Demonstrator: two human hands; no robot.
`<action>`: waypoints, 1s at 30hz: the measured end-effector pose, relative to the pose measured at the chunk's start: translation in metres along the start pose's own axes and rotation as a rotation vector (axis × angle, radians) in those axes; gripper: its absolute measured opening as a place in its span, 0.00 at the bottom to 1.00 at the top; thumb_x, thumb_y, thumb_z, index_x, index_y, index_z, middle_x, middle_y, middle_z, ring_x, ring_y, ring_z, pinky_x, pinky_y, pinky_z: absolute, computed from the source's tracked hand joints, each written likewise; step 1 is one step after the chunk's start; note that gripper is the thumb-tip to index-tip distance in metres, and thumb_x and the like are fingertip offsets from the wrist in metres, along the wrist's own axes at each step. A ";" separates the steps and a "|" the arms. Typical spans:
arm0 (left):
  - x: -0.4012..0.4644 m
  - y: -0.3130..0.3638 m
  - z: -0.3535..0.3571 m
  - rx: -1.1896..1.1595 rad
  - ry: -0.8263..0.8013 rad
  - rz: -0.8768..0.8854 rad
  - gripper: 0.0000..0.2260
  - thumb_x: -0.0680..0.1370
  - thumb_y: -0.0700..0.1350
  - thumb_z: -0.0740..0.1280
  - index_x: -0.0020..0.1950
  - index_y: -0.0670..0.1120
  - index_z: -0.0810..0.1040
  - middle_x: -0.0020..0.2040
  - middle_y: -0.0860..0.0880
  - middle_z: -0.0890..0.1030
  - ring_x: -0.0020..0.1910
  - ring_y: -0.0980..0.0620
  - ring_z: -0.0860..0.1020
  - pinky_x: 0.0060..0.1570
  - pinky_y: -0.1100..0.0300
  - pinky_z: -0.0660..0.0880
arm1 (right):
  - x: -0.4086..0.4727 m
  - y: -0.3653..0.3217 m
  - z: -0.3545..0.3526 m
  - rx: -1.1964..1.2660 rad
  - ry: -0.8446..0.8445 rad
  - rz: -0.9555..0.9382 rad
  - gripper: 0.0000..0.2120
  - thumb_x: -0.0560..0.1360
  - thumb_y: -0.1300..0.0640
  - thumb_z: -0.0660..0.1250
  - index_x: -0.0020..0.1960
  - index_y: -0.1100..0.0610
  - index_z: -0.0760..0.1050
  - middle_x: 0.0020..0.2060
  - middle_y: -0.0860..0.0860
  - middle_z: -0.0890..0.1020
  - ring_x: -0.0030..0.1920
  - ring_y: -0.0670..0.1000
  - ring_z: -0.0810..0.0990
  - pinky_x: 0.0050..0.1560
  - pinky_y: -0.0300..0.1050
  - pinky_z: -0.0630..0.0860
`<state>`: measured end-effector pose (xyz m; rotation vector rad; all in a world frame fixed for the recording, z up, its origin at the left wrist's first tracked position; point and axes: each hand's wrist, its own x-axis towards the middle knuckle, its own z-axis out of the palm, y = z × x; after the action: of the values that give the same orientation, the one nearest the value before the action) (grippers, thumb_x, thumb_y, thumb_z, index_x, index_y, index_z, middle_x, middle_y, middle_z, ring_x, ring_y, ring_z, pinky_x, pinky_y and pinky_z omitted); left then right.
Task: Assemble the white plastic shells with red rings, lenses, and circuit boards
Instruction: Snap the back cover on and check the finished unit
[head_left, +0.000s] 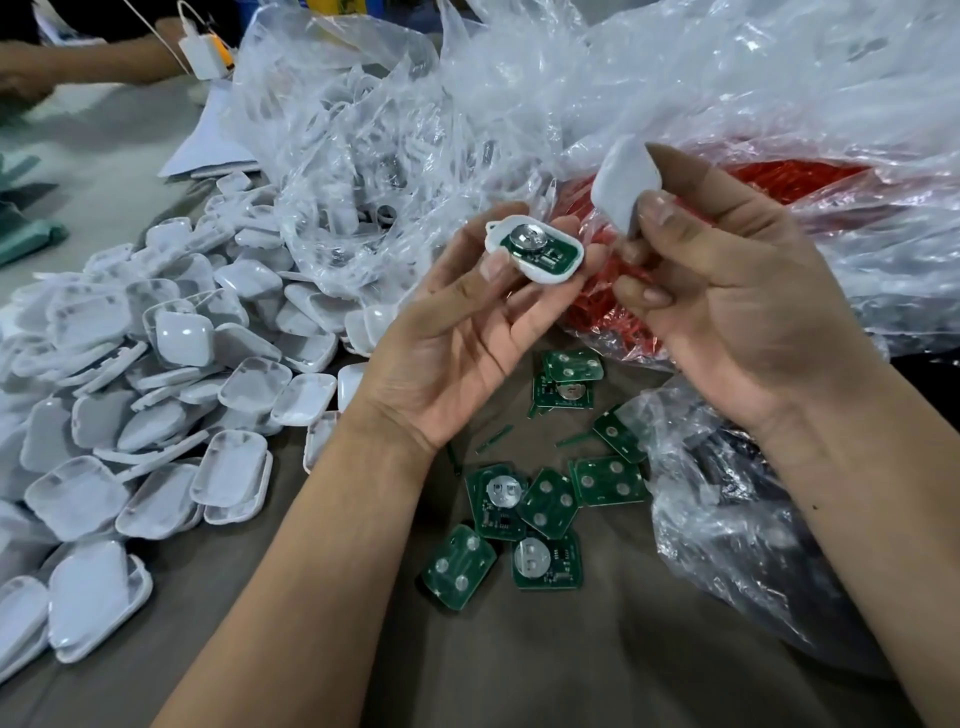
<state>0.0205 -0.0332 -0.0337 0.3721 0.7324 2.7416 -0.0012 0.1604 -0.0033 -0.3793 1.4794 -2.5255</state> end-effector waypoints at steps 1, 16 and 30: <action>0.000 -0.001 -0.001 0.012 -0.001 0.008 0.23 0.72 0.30 0.74 0.65 0.38 0.75 0.65 0.30 0.77 0.62 0.29 0.79 0.64 0.44 0.79 | 0.000 -0.001 0.000 0.001 0.008 -0.011 0.17 0.77 0.63 0.67 0.65 0.57 0.80 0.48 0.52 0.85 0.44 0.48 0.77 0.36 0.37 0.69; 0.006 -0.009 -0.005 0.441 0.190 0.232 0.19 0.73 0.29 0.70 0.63 0.39 0.77 0.60 0.42 0.83 0.62 0.44 0.82 0.62 0.52 0.80 | 0.000 -0.004 -0.002 0.023 0.042 -0.010 0.21 0.72 0.66 0.70 0.65 0.63 0.80 0.44 0.55 0.85 0.40 0.47 0.80 0.30 0.33 0.72; 0.006 -0.026 0.002 0.576 0.235 0.313 0.19 0.68 0.25 0.74 0.56 0.38 0.78 0.48 0.43 0.86 0.49 0.48 0.85 0.50 0.55 0.81 | 0.001 0.007 0.004 -0.265 0.105 -0.162 0.05 0.76 0.67 0.72 0.52 0.63 0.81 0.36 0.58 0.83 0.30 0.51 0.77 0.27 0.37 0.71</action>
<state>0.0209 -0.0088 -0.0443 0.2973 1.6631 2.8364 -0.0008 0.1530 -0.0074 -0.4275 1.9047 -2.5077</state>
